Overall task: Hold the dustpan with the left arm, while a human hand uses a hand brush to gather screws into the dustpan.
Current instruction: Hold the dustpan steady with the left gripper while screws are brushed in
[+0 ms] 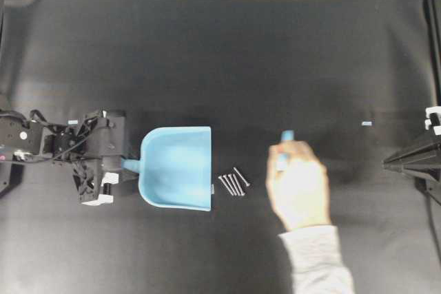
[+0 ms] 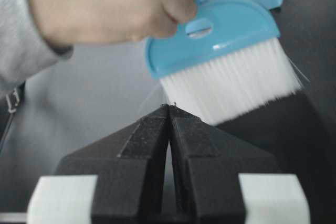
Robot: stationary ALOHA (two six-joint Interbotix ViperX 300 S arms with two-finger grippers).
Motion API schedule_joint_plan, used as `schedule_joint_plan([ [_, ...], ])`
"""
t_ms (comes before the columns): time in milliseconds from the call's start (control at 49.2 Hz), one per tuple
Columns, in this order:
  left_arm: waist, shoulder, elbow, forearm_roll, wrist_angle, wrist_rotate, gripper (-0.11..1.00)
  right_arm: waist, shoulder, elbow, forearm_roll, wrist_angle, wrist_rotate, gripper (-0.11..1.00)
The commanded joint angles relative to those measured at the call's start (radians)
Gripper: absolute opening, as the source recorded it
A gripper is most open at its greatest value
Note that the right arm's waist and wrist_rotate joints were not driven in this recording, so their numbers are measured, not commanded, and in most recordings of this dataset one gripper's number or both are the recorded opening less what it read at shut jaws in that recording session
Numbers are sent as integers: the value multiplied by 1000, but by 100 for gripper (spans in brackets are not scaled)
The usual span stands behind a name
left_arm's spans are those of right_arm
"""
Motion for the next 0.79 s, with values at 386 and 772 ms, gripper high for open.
schedule_joint_plan([
  [386, 6, -6, -127, 2, 221, 35, 31, 0, 3, -5, 2, -3, -2, 0],
  [772, 12, 31, -120, 3, 192, 32, 31, 0, 3, -6, 2, -3, -2, 0],
])
